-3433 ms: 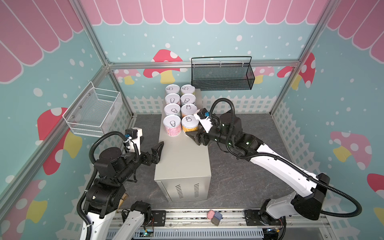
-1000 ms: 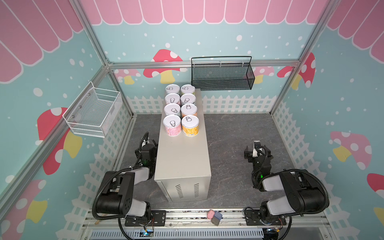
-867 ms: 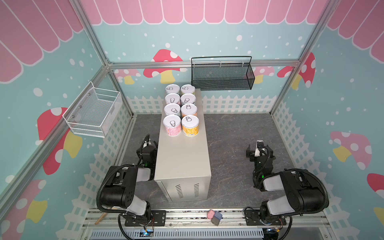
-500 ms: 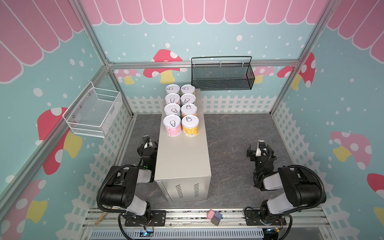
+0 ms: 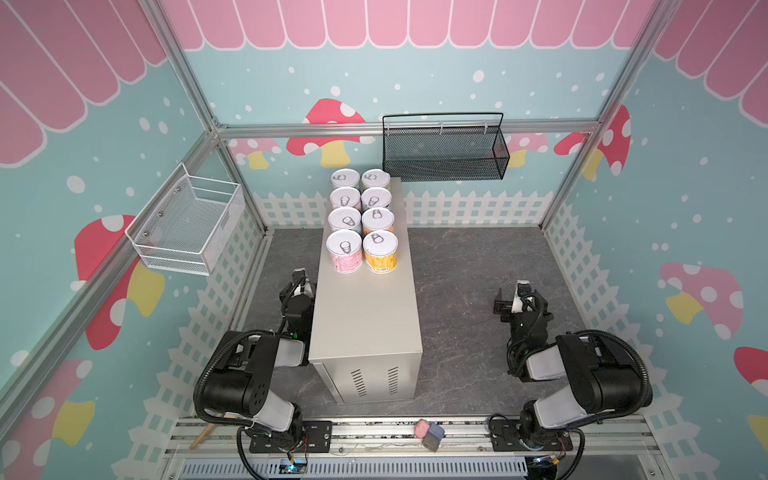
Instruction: Place and organize the canned foods onto the counter
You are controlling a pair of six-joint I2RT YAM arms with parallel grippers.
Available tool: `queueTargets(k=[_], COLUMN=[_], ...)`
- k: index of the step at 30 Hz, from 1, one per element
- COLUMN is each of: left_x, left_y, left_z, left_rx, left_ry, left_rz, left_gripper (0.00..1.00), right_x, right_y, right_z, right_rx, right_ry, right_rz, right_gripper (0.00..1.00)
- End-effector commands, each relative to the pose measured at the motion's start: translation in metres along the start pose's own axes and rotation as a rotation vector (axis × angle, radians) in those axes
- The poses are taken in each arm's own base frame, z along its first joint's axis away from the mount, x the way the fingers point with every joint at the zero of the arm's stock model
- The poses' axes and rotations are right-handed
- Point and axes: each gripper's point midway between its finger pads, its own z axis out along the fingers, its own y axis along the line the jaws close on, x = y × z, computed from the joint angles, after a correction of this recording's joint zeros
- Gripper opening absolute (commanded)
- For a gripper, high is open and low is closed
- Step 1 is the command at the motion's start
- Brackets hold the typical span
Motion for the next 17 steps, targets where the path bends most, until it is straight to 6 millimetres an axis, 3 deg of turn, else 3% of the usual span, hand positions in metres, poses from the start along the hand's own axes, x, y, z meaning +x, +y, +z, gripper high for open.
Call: queueTargets(k=[1, 17], left_x=[0.0077, 0.0103], left_y=[0.0080, 0.0072], left_z=[0.0021, 0.0073], left_rx=[-0.044, -0.011], left_ry=[0.031, 0.062], left_rz=[0.002, -0.016], left_gripper=[0.99, 0.99], right_x=[-0.0112, -0.0114], right_y=[-0.0029, -0.0023], right_z=[0.0012, 0.0015], right_rx=[0.011, 0.009], right_ry=[-0.044, -0.044], right_rz=[0.016, 0.015], right_gripper=[0.99, 0.99])
